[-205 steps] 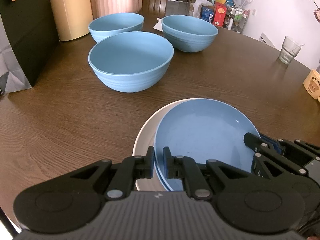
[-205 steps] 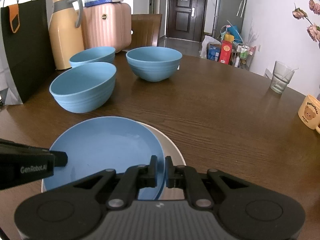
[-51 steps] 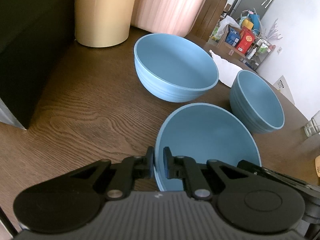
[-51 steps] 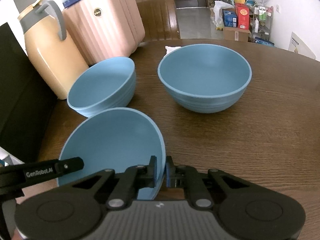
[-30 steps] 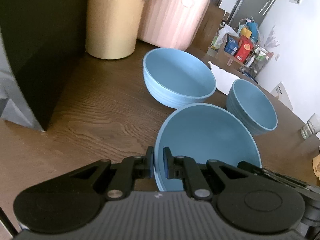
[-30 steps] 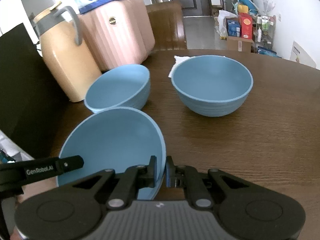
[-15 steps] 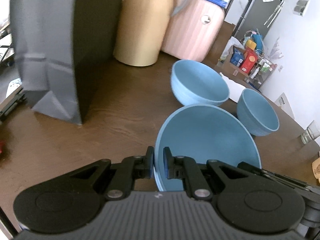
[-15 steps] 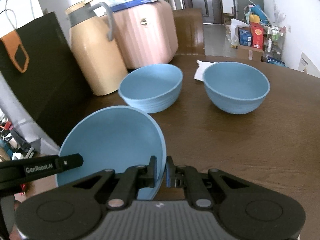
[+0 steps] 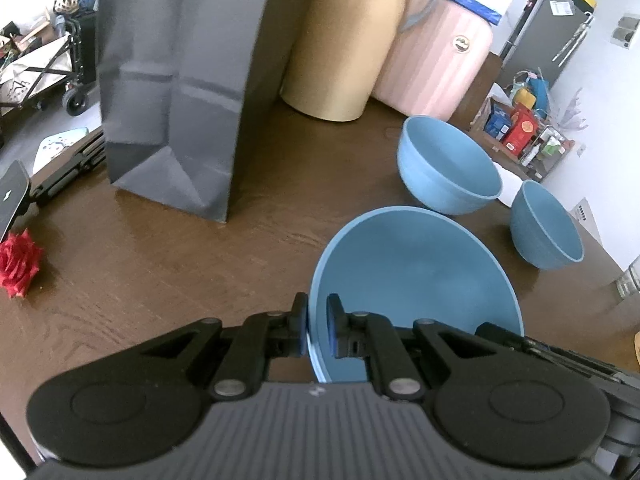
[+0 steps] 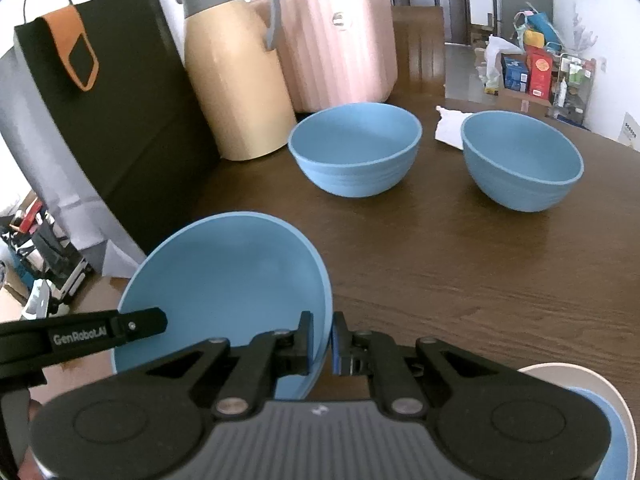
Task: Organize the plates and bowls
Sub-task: 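Lift the blue bowl with both grippers and carry it to the plate stack, then lower the blue bowl onto the stacked plates with both grippers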
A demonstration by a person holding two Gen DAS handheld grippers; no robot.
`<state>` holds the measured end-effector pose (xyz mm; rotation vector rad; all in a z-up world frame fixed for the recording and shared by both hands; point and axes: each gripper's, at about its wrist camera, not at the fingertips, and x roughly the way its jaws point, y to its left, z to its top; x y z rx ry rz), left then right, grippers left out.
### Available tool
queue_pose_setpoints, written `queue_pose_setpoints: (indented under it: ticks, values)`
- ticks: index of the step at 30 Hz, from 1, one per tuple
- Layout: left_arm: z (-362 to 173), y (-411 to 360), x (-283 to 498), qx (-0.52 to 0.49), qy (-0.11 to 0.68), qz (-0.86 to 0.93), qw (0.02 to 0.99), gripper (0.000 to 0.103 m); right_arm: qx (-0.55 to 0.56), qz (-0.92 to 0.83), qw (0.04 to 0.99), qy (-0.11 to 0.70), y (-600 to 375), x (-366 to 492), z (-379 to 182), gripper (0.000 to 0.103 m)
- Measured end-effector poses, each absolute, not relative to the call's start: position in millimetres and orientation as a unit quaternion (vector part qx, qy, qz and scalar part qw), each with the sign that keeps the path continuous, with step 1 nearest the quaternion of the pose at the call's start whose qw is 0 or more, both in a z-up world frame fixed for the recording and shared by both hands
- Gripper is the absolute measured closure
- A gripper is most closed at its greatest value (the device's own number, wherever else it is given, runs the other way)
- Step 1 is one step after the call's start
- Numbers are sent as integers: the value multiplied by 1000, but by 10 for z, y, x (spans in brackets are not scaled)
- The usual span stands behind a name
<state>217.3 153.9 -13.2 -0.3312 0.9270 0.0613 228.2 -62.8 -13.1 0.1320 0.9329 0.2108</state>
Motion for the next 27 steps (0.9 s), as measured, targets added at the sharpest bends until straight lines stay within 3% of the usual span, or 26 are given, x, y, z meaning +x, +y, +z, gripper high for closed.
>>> queue_pose_setpoints:
  ticks: [27]
  values:
    - [-311,1790,2049,-167,454,60,873,93,41,127,879,458,-311,2303,-345,95]
